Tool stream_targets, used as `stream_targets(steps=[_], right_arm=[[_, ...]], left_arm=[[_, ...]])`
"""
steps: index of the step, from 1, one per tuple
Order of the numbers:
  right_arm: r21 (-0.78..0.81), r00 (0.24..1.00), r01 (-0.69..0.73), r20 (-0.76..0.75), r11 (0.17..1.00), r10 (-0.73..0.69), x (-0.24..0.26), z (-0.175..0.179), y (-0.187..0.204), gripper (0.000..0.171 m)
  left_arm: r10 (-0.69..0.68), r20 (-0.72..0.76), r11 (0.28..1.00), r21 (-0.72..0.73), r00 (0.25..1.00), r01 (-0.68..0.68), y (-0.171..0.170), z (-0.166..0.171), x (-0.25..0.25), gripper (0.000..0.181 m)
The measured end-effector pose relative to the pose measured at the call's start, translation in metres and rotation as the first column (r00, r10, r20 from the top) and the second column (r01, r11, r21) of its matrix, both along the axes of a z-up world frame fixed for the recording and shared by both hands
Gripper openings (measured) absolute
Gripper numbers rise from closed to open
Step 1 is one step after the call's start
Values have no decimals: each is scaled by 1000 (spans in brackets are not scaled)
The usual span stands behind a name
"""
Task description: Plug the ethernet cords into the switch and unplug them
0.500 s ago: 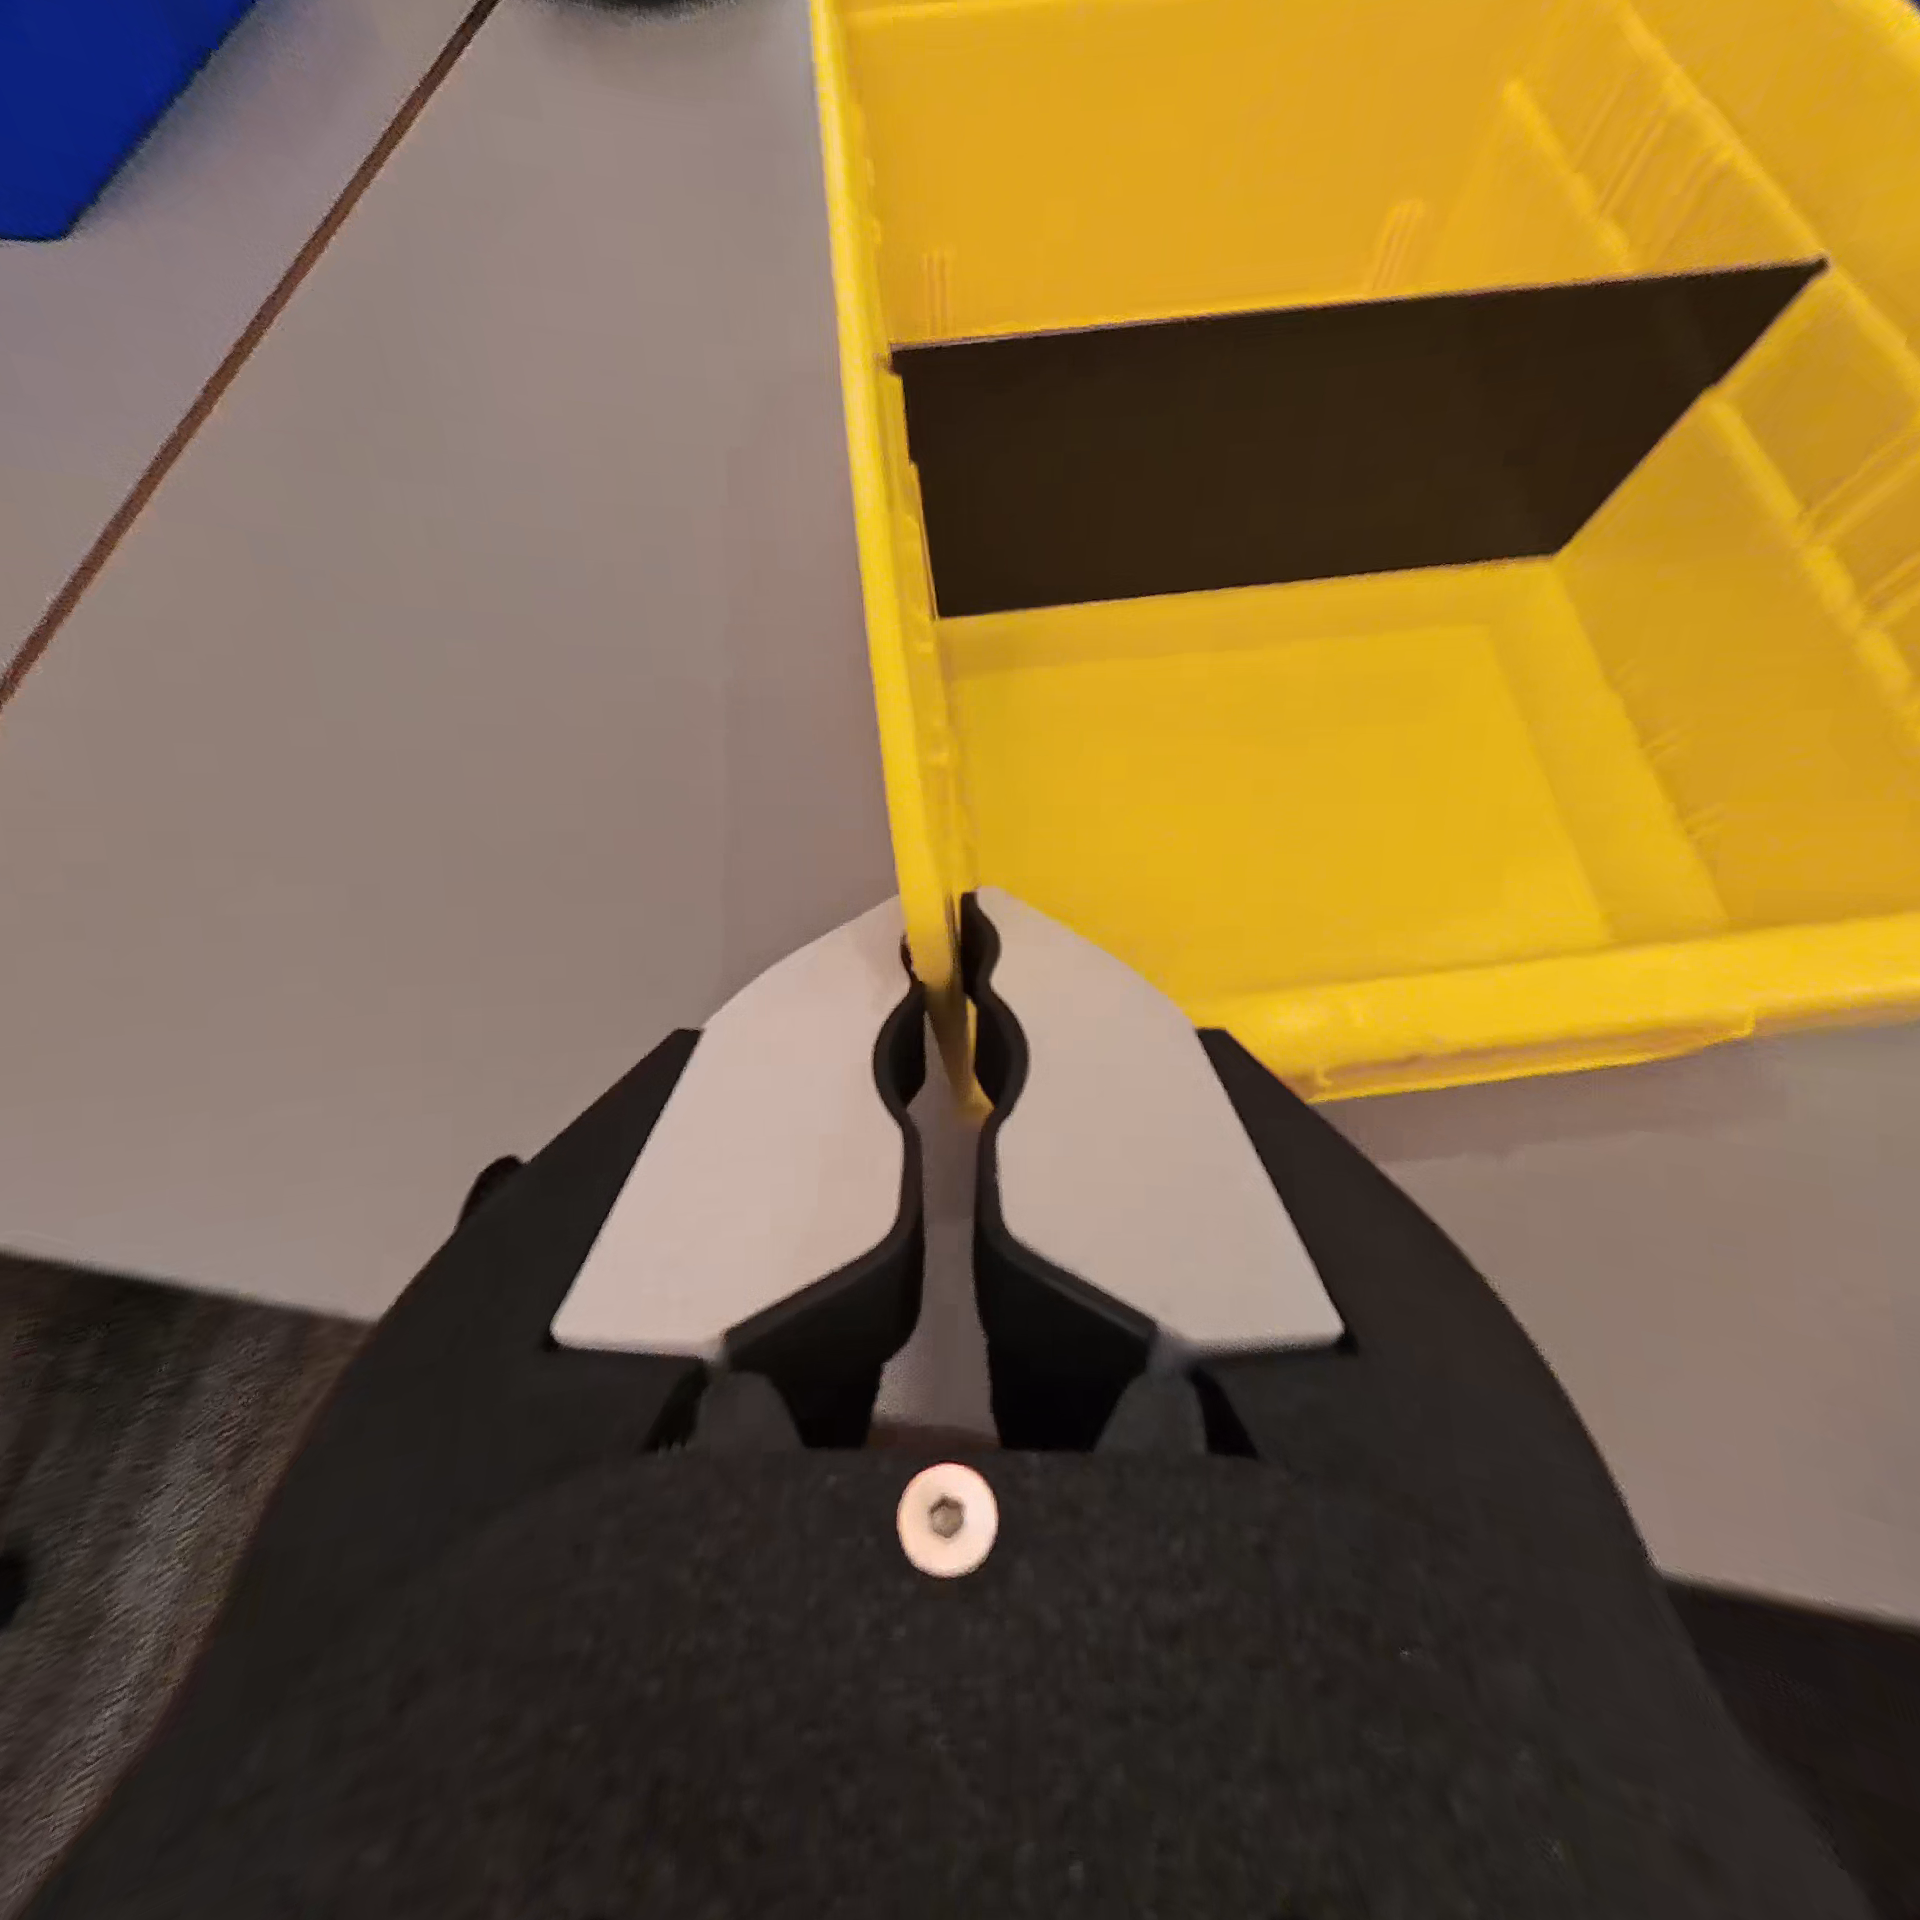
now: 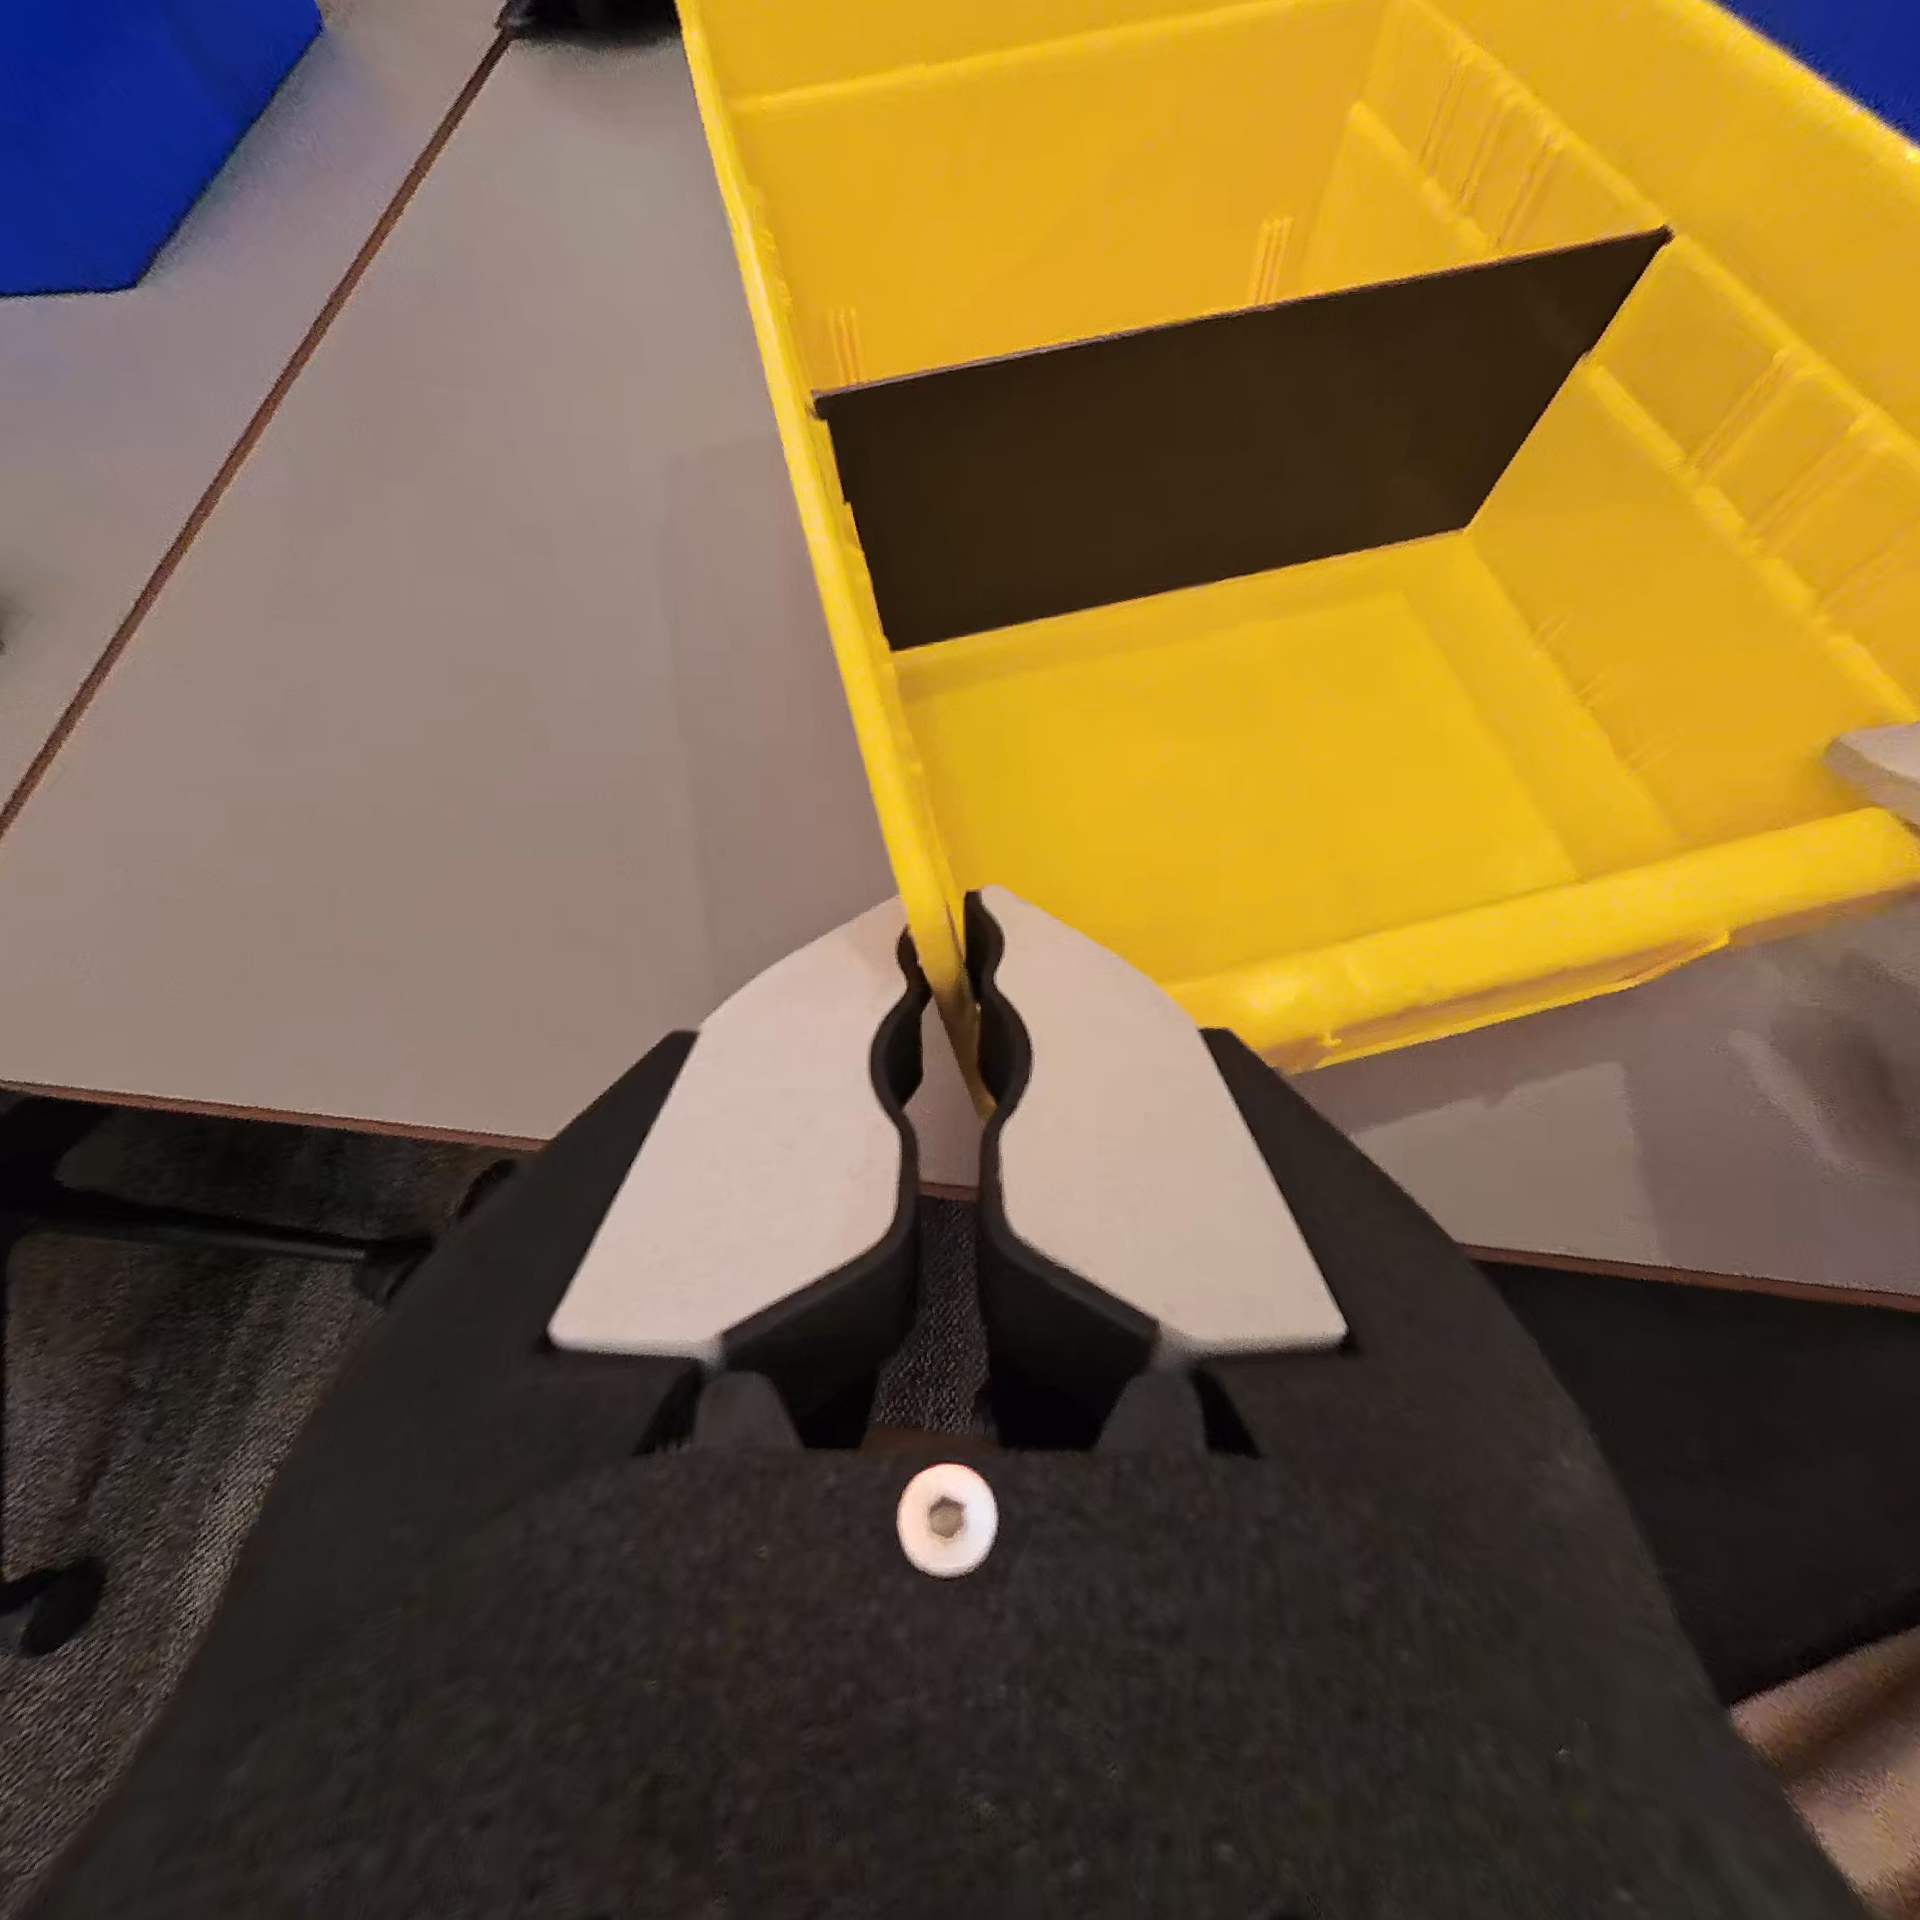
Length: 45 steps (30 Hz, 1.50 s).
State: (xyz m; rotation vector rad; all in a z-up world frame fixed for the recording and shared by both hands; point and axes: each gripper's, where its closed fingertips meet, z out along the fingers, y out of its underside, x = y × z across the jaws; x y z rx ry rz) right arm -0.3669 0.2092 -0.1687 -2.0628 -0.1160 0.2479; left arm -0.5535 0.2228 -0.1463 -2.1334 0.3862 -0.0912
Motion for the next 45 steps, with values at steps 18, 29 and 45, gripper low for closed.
stream_targets(steps=[18, 29, 45], right_arm=[[514, 966, 139, 120, 847, -231, 117, 202, -27, 4], [498, 764, 411, 269, 764, -587, 387, 255, -96, 6], [44, 816, 463, 368, 885, -445, 557, 49, -150, 7]], left_arm=[[-158, -85, 770, 612, 984, 177, -24, 205, 121, 7], [-470, -58, 662, 637, 881, 395, -33, 234, 403, 9], [-637, 74, 754, 270, 767, 600, -65, 37, 581, 11]])
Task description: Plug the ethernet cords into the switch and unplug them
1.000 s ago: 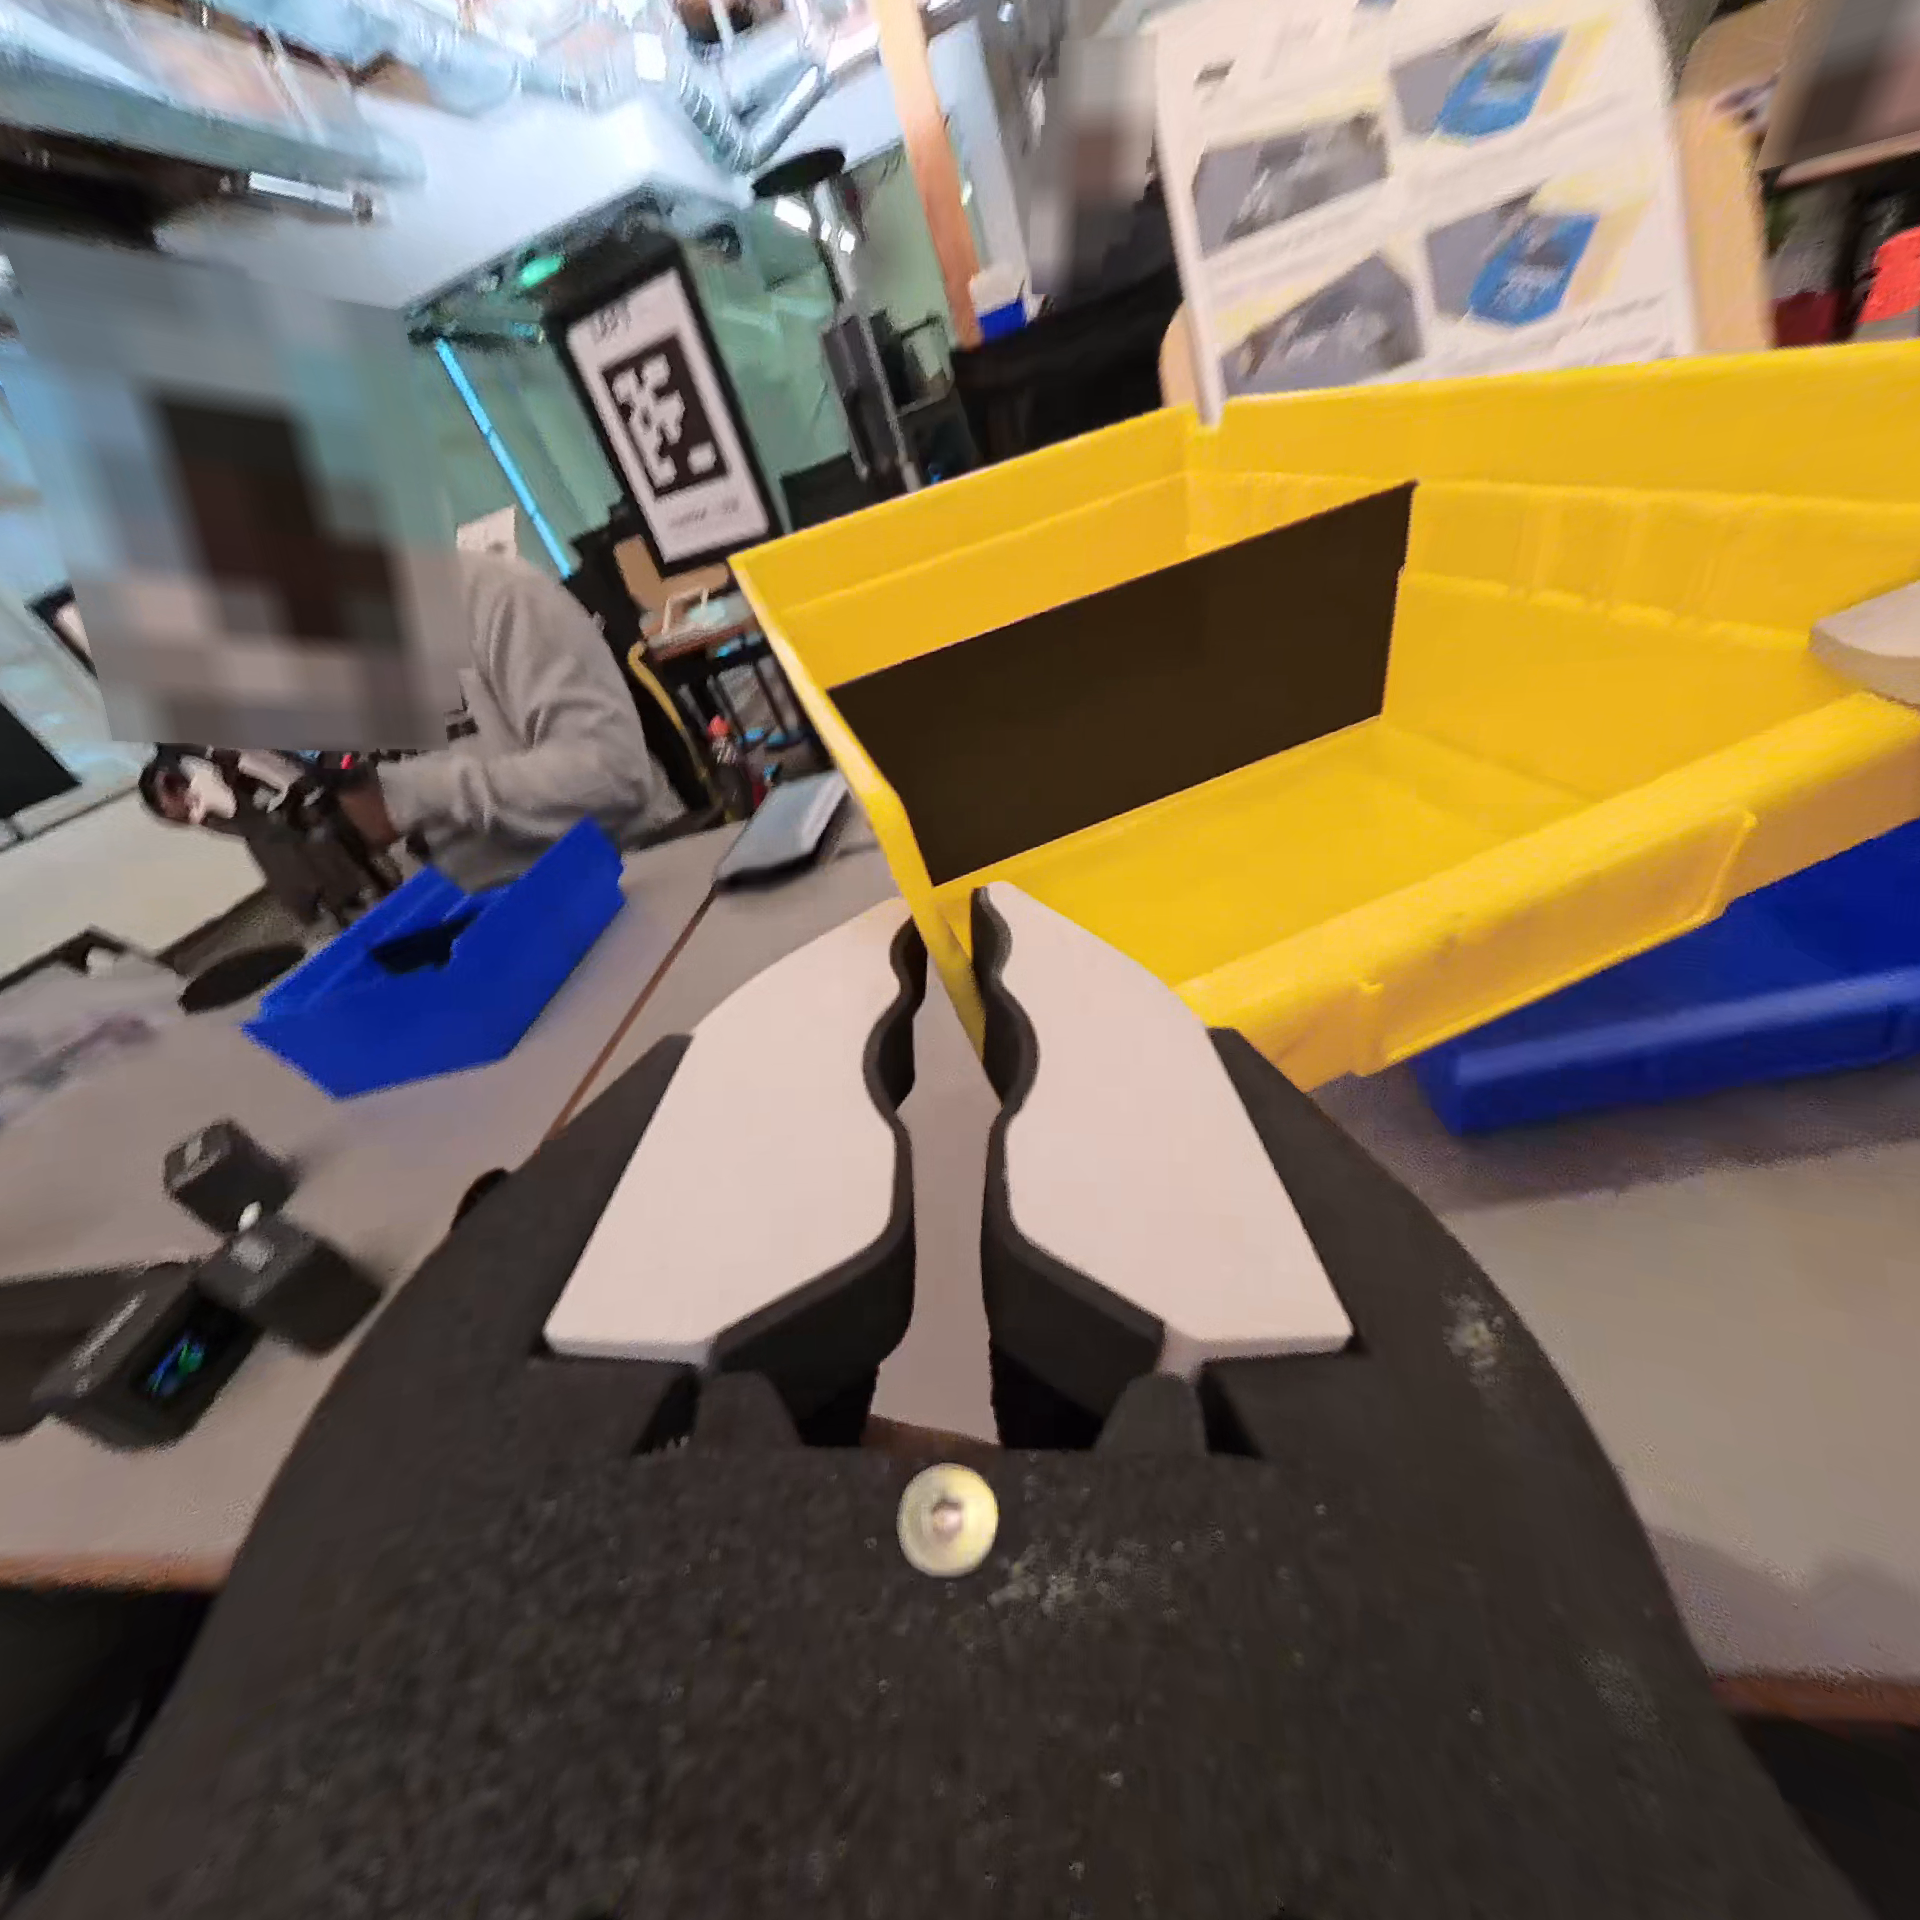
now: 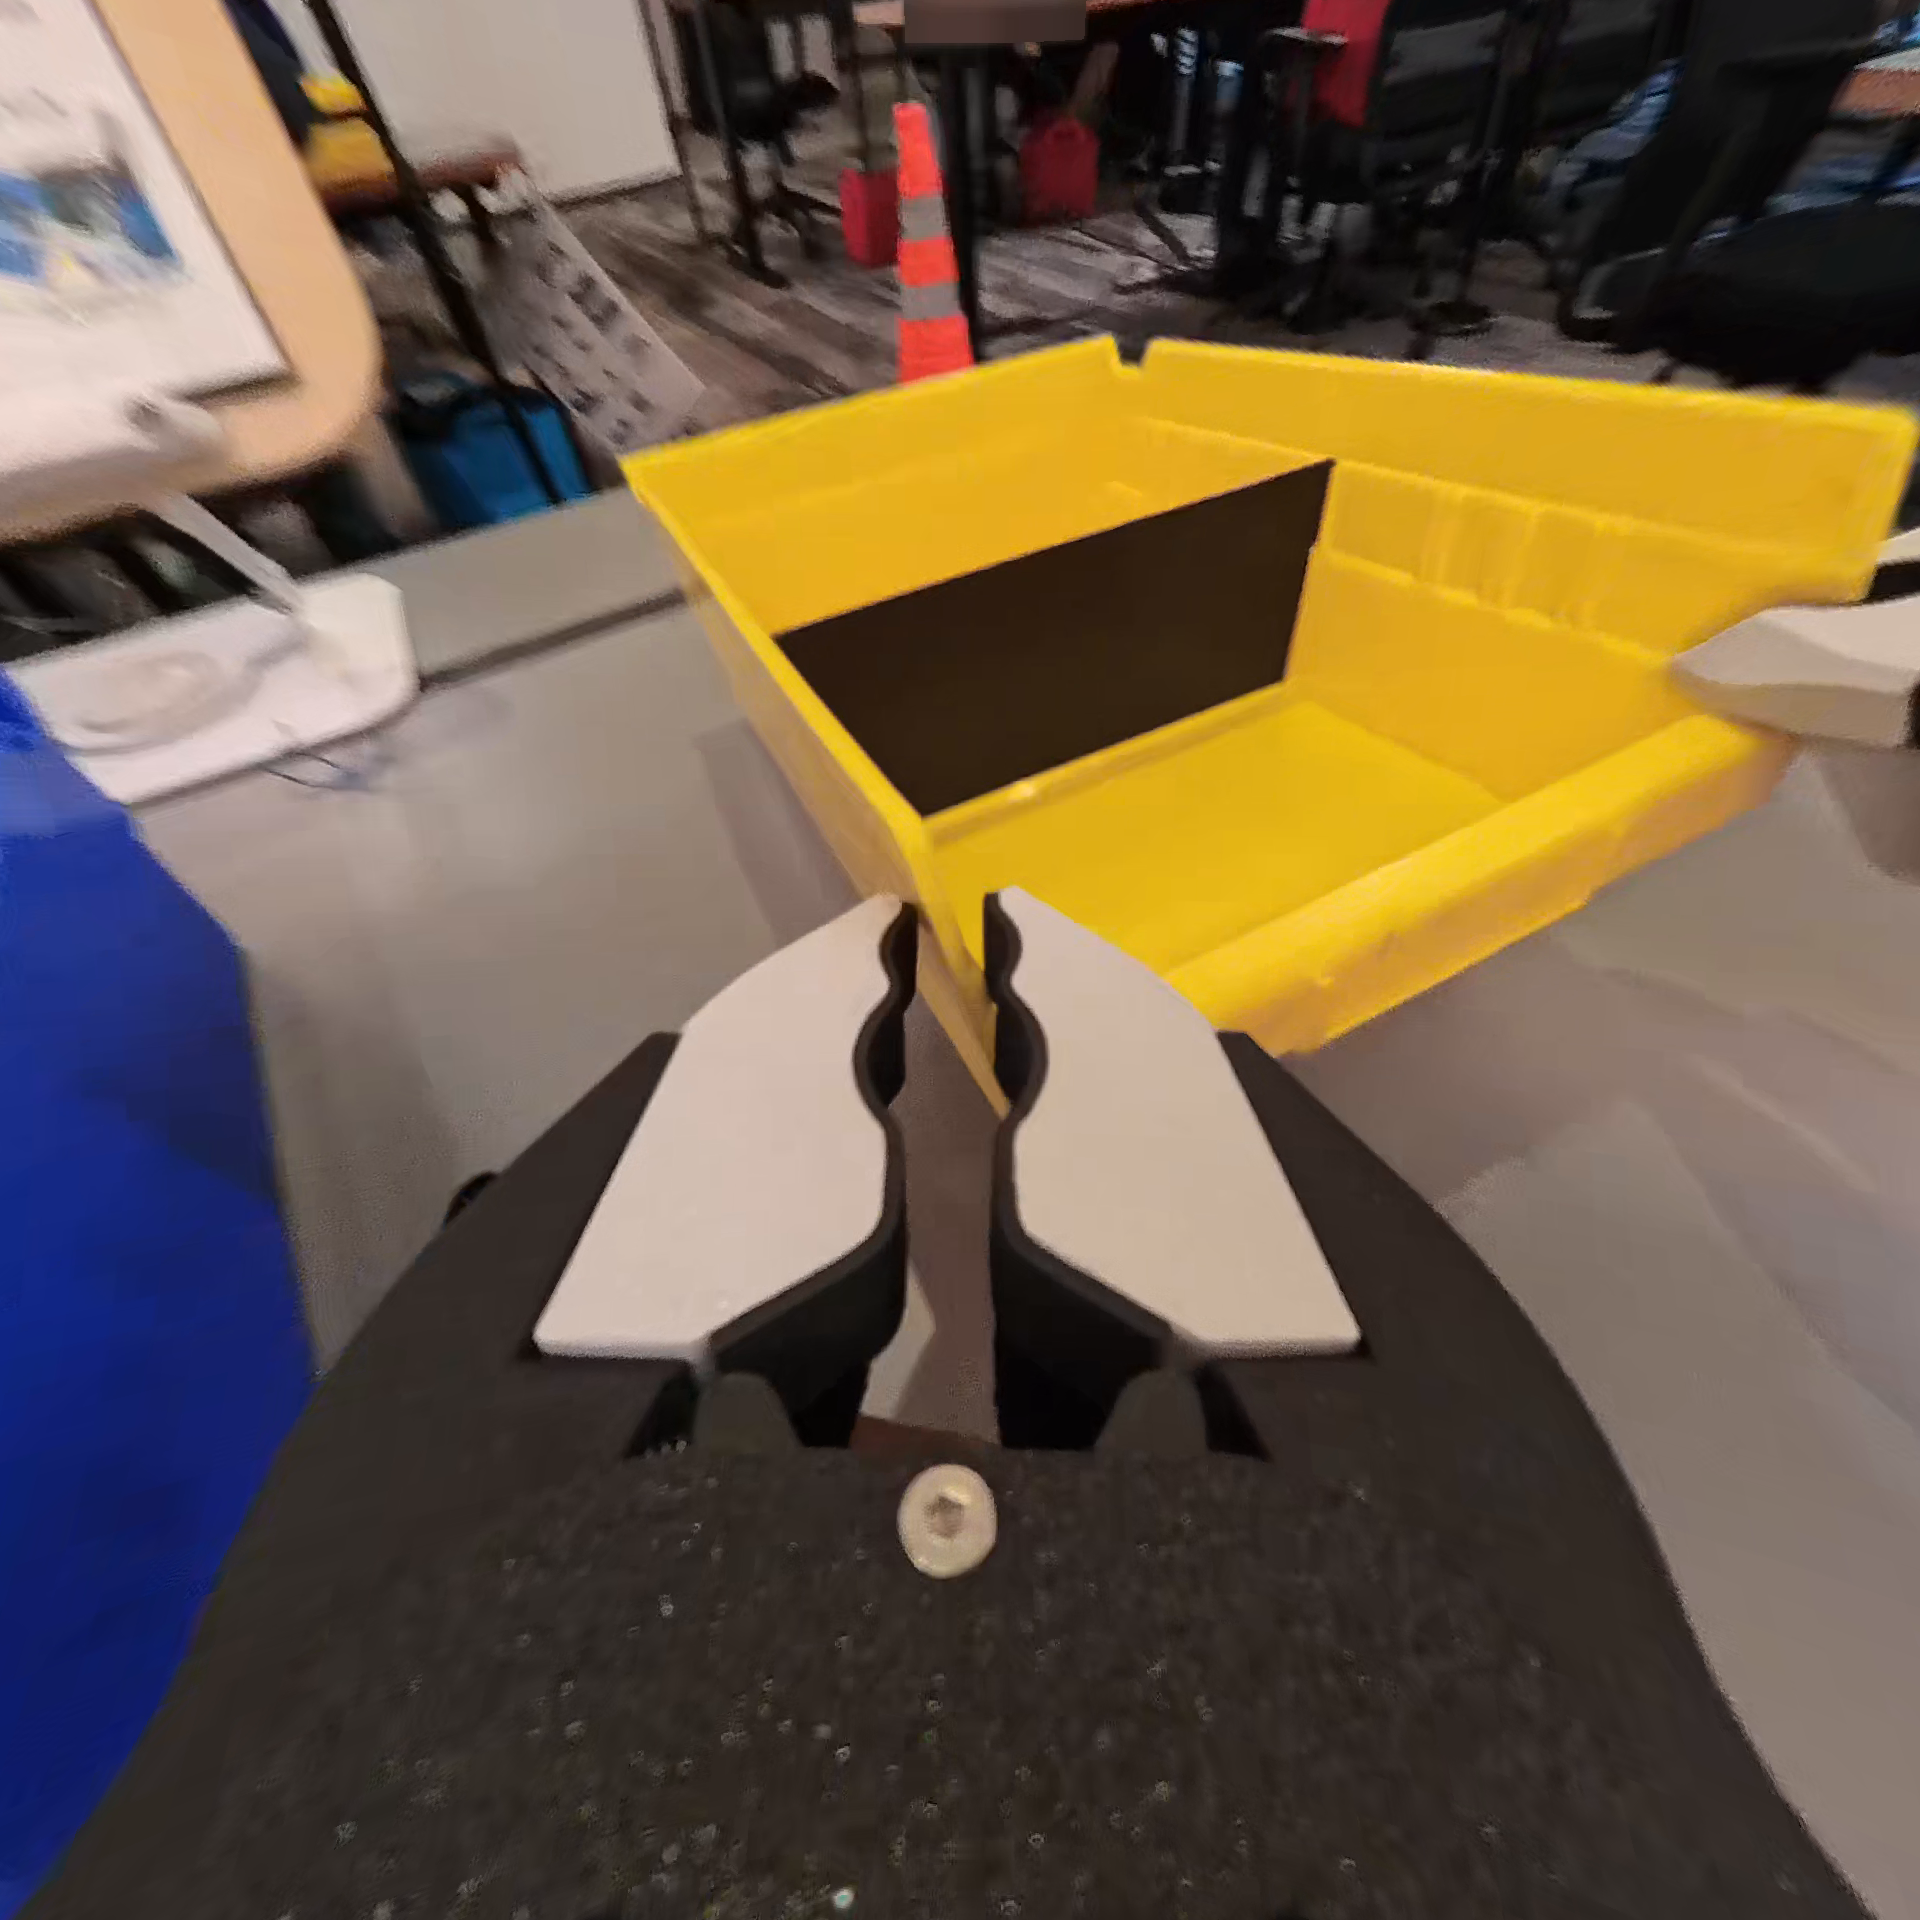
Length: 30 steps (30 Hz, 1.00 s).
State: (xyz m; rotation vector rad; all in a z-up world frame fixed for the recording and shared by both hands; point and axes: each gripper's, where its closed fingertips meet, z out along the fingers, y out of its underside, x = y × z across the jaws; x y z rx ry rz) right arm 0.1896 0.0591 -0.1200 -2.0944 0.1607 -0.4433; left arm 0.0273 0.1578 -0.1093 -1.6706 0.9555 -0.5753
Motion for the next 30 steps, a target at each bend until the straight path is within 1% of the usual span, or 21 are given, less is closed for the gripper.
stream_targets(steps=[1, 3, 4, 5, 7, 10, 11, 13, 15, 16, 19, 21, 23, 26, 28, 30], right_arm=[[-33, 999, -8, -35, 999, 7, 0, -8, -3, 6], [-112, 996, -13, -93, 994, 2, 3, -29, -8, 6], [-148, 995, 8, -93, 989, -22, 7, -38, -10, 7], [-150, 996, 42, -72, 988, -54, 14, -40, -10, 10], [-154, 991, 90, -87, 984, -105, 20, -39, -10, 11], [-170, 985, 97, -127, 981, -120, 19, -42, -11, 14], [-179, 985, 83, -132, 980, -108, 17, -44, -12, 17], [-176, 987, 52, -143, 983, -78, 12, -43, -12, 15], [-176, 991, 44, -120, 984, -65, 13, -40, -13, 15], [-165, 992, 49, -105, 985, -67, 14, -36, -13, 15], [-107, 990, 35, -134, 994, -49, 10, -19, -17, 20], [-63, 991, 46, -122, 997, -54, 12, 2, -24, 21], [2, 992, 22, -124, 1000, -21, 5, 30, -25, 27], [137, 990, -65, -114, 988, 81, -28, 77, -10, 29], [218, 968, -177, -137, 960, 210, -70, 100, 11, 31], [289, 913, -306, -181, 907, 365, -126, 113, 40, 31]], left_arm=[[-29, 6, 998, -49, 1000, 29, -3, -7, 2, 12], [-81, -32, 988, -134, 996, 77, -11, -24, 4, 12], [-112, -50, 982, -160, 992, 102, -17, -32, 6, 15], [-134, -45, 979, -159, 990, 125, -23, -34, 9, 16], [-144, -63, 983, -127, 988, 135, -28, -34, 10, 19], [-156, -102, 985, -97, 982, 146, -31, -34, 11, 22], [-162, -97, 983, -105, 982, 151, -31, -33, 10, 22], [-174, -67, 976, -147, 982, 163, -30, -31, 7, 22], [-200, -26, 964, -184, 980, 192, -31, -23, 4, 22], [-209, -8, 960, -194, 978, 204, -31, -18, 2, 23], [-226, 31, 956, -188, 974, 227, -29, 8, -10, 26], [-235, 66, 956, -164, 970, 243, -26, 33, -27, 27], [-223, 110, 962, -137, 969, 237, -17, 61, -55, 28], [-140, 145, 983, -95, 979, 154, 15, 92, -113, 30], [-44, 116, 996, -72, 992, 52, 45, 97, -160, 36], [73, 75, 996, -46, 994, -70, 77, 92, -210, 40]])
